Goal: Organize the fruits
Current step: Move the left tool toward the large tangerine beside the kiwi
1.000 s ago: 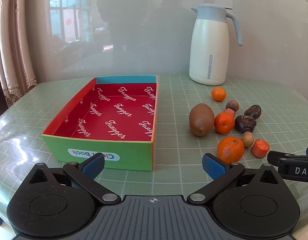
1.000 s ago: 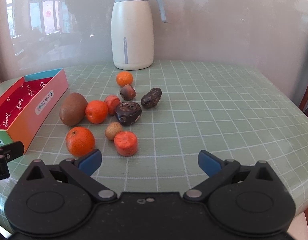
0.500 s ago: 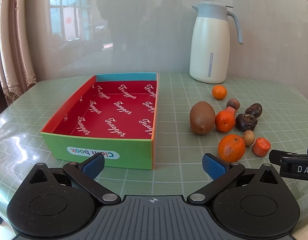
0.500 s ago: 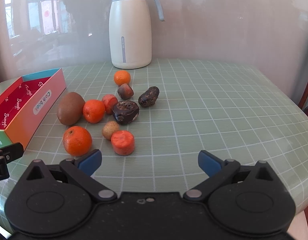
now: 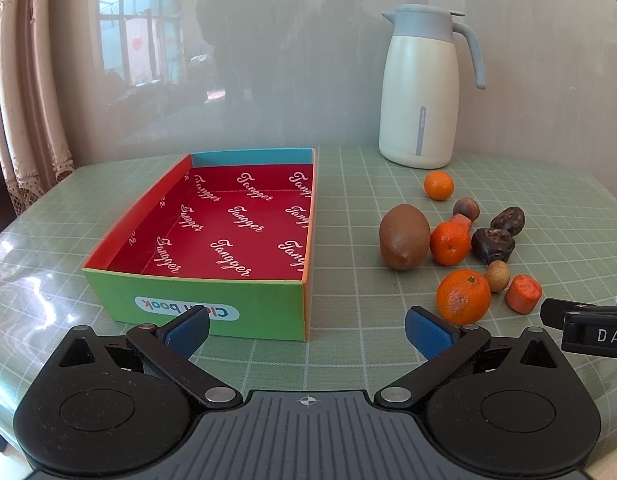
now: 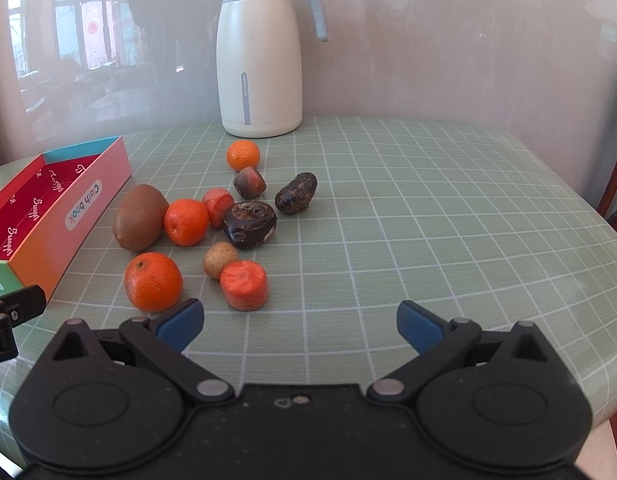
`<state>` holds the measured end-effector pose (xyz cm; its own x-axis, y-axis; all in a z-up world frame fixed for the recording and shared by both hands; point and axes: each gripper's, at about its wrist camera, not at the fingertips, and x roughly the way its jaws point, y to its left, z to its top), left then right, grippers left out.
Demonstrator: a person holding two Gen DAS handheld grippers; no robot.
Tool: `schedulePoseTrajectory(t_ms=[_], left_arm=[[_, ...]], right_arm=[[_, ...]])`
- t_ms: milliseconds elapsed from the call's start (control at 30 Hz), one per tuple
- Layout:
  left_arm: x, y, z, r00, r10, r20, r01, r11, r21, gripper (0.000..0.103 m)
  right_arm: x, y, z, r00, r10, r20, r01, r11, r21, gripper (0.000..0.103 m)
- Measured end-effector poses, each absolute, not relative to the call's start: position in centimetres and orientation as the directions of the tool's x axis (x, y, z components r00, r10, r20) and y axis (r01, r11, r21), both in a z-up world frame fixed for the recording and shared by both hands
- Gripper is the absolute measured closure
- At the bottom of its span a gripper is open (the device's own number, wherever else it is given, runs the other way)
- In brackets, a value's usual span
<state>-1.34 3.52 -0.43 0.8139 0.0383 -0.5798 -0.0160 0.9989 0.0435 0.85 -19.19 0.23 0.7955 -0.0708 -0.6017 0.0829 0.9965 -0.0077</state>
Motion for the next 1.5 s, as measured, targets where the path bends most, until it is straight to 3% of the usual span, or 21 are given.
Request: schedulePoseTrajectory(t_ms=[1500], left_arm=[[-2.3,-0.7,-0.5,0.846,-0.022,-0.532,0.125,0.979,0.158,0.000]], right_arm=[[-0.2,-22.8,1.3,0.811,-0.104,-0.576,0.188,0.978,0.088,0.000]])
